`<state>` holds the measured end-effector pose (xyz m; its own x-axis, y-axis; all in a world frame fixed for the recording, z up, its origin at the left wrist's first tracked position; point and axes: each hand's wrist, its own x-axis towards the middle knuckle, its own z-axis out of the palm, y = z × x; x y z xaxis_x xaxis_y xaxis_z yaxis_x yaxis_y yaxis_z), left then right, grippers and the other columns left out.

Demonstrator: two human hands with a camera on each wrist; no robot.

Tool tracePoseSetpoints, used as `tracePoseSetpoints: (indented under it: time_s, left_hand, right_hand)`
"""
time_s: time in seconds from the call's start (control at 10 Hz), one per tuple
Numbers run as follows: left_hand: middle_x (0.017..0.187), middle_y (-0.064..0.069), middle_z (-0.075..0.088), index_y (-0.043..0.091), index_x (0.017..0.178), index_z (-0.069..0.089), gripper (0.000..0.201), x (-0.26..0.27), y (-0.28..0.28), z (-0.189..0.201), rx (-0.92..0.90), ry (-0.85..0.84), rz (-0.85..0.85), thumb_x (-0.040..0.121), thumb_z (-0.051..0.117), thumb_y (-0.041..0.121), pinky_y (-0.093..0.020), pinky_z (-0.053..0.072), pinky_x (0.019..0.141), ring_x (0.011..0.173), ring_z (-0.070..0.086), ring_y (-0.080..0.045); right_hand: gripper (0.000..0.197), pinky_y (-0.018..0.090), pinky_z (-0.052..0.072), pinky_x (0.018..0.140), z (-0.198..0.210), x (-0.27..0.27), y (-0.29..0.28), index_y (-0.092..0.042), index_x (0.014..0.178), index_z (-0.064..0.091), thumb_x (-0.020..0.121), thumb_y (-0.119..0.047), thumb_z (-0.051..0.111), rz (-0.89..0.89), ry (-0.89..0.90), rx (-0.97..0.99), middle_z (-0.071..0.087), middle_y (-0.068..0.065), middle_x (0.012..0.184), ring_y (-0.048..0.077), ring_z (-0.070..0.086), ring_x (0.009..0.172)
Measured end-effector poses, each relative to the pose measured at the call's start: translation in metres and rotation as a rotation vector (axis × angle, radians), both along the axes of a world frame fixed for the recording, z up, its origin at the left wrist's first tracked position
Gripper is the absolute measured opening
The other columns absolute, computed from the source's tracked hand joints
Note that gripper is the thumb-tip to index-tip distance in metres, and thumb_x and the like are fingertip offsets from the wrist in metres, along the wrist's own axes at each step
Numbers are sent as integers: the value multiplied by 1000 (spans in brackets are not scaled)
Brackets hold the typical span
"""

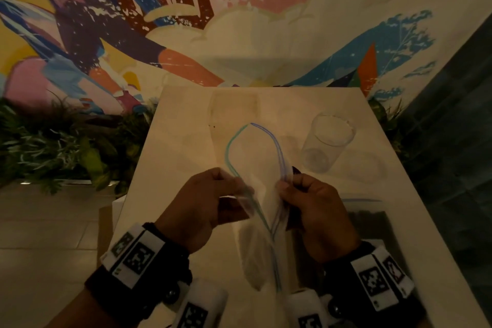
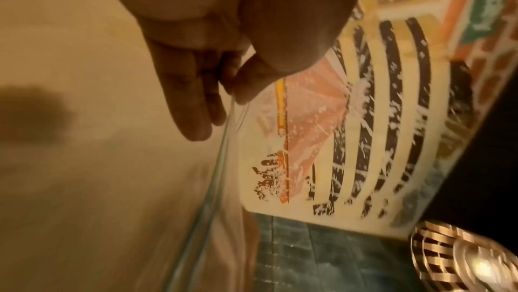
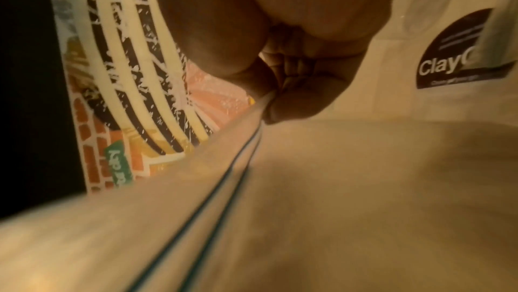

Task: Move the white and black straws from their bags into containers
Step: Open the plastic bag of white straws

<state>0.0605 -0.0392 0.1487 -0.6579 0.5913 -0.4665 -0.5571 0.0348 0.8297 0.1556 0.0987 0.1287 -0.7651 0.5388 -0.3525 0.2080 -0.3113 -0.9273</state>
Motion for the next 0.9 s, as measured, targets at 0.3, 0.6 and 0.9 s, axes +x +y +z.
tracePoseSetpoints:
  time_s: [0.3,0.6,0.9]
  left_hand:
    - [65,-5,58,13,83,56,16,13,14,-8,18,-60,55,96,47,17,-40,55,64,56,58,-20]
    - [66,-5,60,16,103,53,57,0,-3,-19,52,9,46,55,80,1,-23,39,43,54,49,-18]
    - [151,-3,22,30,147,12,115,-37,-21,-116,-522,817,-584,56,81,21,-39,30,110,139,23,-28]
  right_hand:
    - [11,27,48,45,6,3,-2,-18,92,64,89,-8,60,138,-42,129,65,4,64,18,59,52]
    - [14,54,53,66,-5,12,20,-12,92,66,92,-7,53,-91,-28,-19,59,36,98,55,55,76]
    - [17,20,48,50,-10,8,18,-8,84,65,90,1,52,-62,33,-85,65,2,63,12,62,57]
